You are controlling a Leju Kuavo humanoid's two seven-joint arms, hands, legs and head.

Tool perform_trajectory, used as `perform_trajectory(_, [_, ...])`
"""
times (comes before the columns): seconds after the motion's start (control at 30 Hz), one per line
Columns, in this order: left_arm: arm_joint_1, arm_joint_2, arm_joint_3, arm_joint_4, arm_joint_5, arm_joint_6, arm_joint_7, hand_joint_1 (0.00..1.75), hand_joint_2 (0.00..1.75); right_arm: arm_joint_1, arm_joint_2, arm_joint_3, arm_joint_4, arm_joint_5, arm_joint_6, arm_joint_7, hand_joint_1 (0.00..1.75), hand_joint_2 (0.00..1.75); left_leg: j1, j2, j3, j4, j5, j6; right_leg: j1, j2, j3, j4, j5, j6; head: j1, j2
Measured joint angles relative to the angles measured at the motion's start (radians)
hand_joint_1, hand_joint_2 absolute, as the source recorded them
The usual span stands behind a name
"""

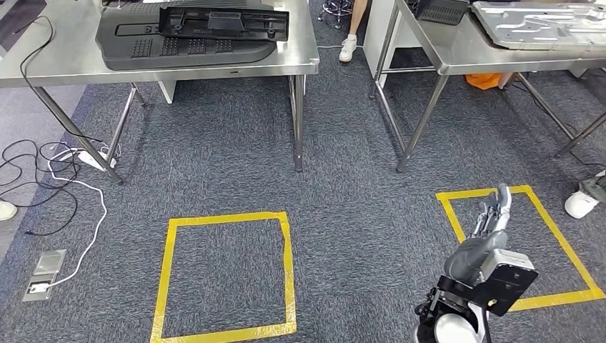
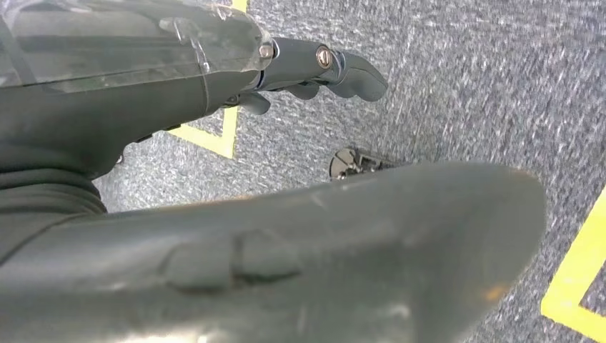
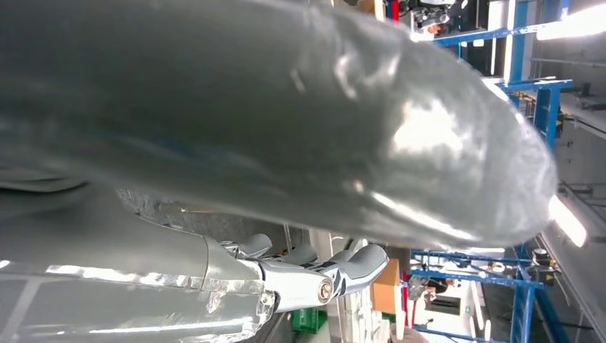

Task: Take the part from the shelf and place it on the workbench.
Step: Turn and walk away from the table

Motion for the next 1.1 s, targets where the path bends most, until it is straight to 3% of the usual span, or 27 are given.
perform_trajectory(0.13, [-0.001, 0.000, 0.000, 0.000, -0.005, 0.000, 0.000, 0.00, 0.00, -0.001, 0.000, 0.000, 0.000, -0.019, 0.013, -0.022, 0.00, 0.00, -0.001, 0.000, 0.000, 0.001, -0.002, 0.004, -0.001, 0.001, 0.002, -0.003, 0.001, 0.006, 0.000, 0.000])
perform_trajectory(0.27, [-0.001, 0.000, 0.000, 0.000, -0.007, -0.003, -0.014, 0.00, 0.00, -0.009, 0.000, 0.000, 0.000, 0.004, 0.020, -0.020, 0.00, 0.00, -0.011, -0.001, -0.001, 0.008, -0.006, 0.017, -0.009, -0.001, 0.004, -0.012, 0.006, 0.026, -0.001, 0.000])
perform_trajectory(0.37, [-0.001, -0.001, 0.000, 0.000, -0.002, -0.005, -0.025, 0.00, 0.00, -0.023, -0.001, 0.001, 0.000, 0.017, 0.019, -0.010, 0.00, 0.00, -0.002, -0.003, 0.013, -0.019, 0.005, 0.030, -0.009, -0.004, 0.009, -0.004, -0.006, 0.036, -0.001, 0.000])
perform_trajectory(0.43, [-0.002, -0.001, 0.000, 0.000, 0.003, -0.006, -0.026, 0.00, 0.00, -0.032, -0.002, 0.002, 0.001, 0.017, 0.021, -0.007, 0.00, 0.00, 0.004, -0.007, 0.024, -0.038, 0.014, 0.037, -0.011, -0.002, -0.025, 0.075, -0.052, 0.040, 0.002, 0.000])
perform_trajectory(0.5, [-0.002, -0.002, 0.000, 0.000, 0.009, -0.004, -0.026, 0.00, 0.00, -0.038, -0.004, 0.003, 0.003, 0.013, 0.025, -0.004, 0.00, 0.00, 0.004, -0.015, 0.026, -0.040, 0.015, 0.038, -0.014, -0.001, -0.090, 0.204, -0.103, 0.044, 0.005, 0.000])
perform_trajectory(0.53, [-0.001, -0.002, 0.000, 0.000, 0.011, -0.003, -0.025, 0.00, 0.00, -0.040, -0.005, 0.004, 0.006, 0.011, 0.027, -0.003, 0.00, 0.00, 0.005, -0.022, 0.026, -0.039, 0.014, 0.036, -0.017, 0.000, -0.113, 0.244, -0.109, 0.046, 0.006, 0.000])
perform_trajectory(0.57, [-0.001, -0.002, 0.000, 0.000, 0.013, -0.002, -0.025, 0.00, 0.00, -0.042, -0.006, 0.006, 0.008, 0.010, 0.028, -0.002, 0.00, 0.00, 0.007, -0.030, 0.027, -0.038, 0.012, 0.034, -0.020, 0.000, -0.119, 0.248, -0.095, 0.048, 0.006, 0.000])
perform_trajectory(0.6, [-0.001, -0.002, 0.000, 0.000, 0.014, -0.001, -0.025, 0.00, 0.00, -0.045, -0.007, 0.008, 0.009, 0.010, 0.029, -0.001, 0.00, 0.00, 0.009, -0.039, 0.029, -0.036, 0.010, 0.030, -0.024, 0.002, -0.107, 0.215, -0.065, 0.051, 0.006, 0.000])
perform_trajectory(0.67, [-0.001, -0.003, 0.000, 0.000, 0.015, -0.001, -0.025, 0.00, 0.00, -0.050, -0.008, 0.010, 0.012, 0.010, 0.027, 0.000, 0.00, 0.00, 0.016, -0.060, 0.032, -0.027, 0.000, 0.015, -0.032, 0.028, -0.053, 0.094, 0.000, 0.055, 0.008, 0.000])
perform_trajectory(0.73, [-0.003, -0.003, 0.000, 0.000, 0.015, -0.001, -0.025, 0.00, 0.00, -0.051, -0.009, 0.011, 0.014, 0.010, 0.025, 0.001, 0.00, 0.00, 0.020, -0.079, 0.026, -0.016, -0.008, -0.003, -0.033, 0.063, -0.018, 0.017, 0.015, 0.052, 0.008, 0.000])
perform_trajectory(0.8, [-0.003, -0.003, 0.000, 0.000, 0.014, -0.001, -0.025, 0.00, 0.00, -0.051, -0.009, 0.011, 0.016, 0.009, 0.024, 0.002, 0.00, 0.00, 0.024, -0.097, 0.018, -0.013, -0.008, -0.018, -0.028, 0.066, -0.014, 0.009, 0.004, 0.039, 0.008, 0.000])
perform_trajectory(0.83, [-0.002, -0.003, 0.000, 0.000, 0.013, 0.000, -0.024, 0.00, 0.00, -0.052, -0.010, 0.012, 0.017, 0.009, 0.024, 0.003, 0.00, 0.00, 0.027, -0.101, 0.017, -0.013, -0.010, -0.024, -0.027, 0.056, -0.013, 0.009, 0.004, 0.030, 0.008, 0.000])
perform_trajectory(0.9, [-0.002, -0.003, 0.000, 0.000, 0.011, 0.000, -0.020, 0.00, 0.00, -0.053, -0.010, 0.012, 0.018, 0.009, 0.024, 0.002, 0.00, 0.00, 0.026, -0.074, 0.002, 0.026, -0.032, -0.034, -0.029, 0.032, -0.007, 0.002, 0.003, 0.013, 0.001, 0.000])
perform_trajectory(0.97, [-0.004, -0.003, 0.000, 0.000, 0.008, 0.000, -0.019, 0.00, 0.00, -0.050, -0.010, 0.013, 0.019, 0.009, 0.024, 0.000, 0.00, 0.00, 0.022, -0.034, -0.056, 0.141, -0.083, -0.038, -0.026, 0.005, -0.002, -0.002, 0.000, 0.000, -0.008, 0.000])
perform_trajectory(1.03, [-0.003, -0.003, 0.000, 0.000, 0.004, -0.001, -0.021, 0.00, 0.00, -0.048, -0.010, 0.013, 0.020, 0.009, 0.023, 0.000, 0.00, 0.00, 0.021, -0.023, -0.123, 0.258, -0.118, -0.039, -0.021, -0.021, 0.002, -0.002, -0.006, -0.006, -0.011, 0.000])
perform_trajectory(1.07, [-0.002, -0.003, 0.000, 0.000, 0.002, -0.001, -0.022, 0.00, 0.00, -0.048, -0.010, 0.013, 0.021, 0.009, 0.023, 0.000, 0.00, 0.00, 0.021, -0.021, -0.137, 0.274, -0.110, -0.038, -0.019, -0.033, 0.006, -0.001, -0.009, -0.007, -0.012, 0.000])
perform_trajectory(1.1, [0.000, -0.003, 0.000, 0.000, 0.001, -0.001, -0.023, 0.00, 0.00, -0.048, -0.010, 0.013, 0.022, 0.009, 0.023, -0.001, 0.00, 0.00, 0.020, -0.018, -0.131, 0.250, -0.082, -0.035, -0.017, -0.044, 0.011, -0.001, -0.012, -0.006, -0.012, 0.000])
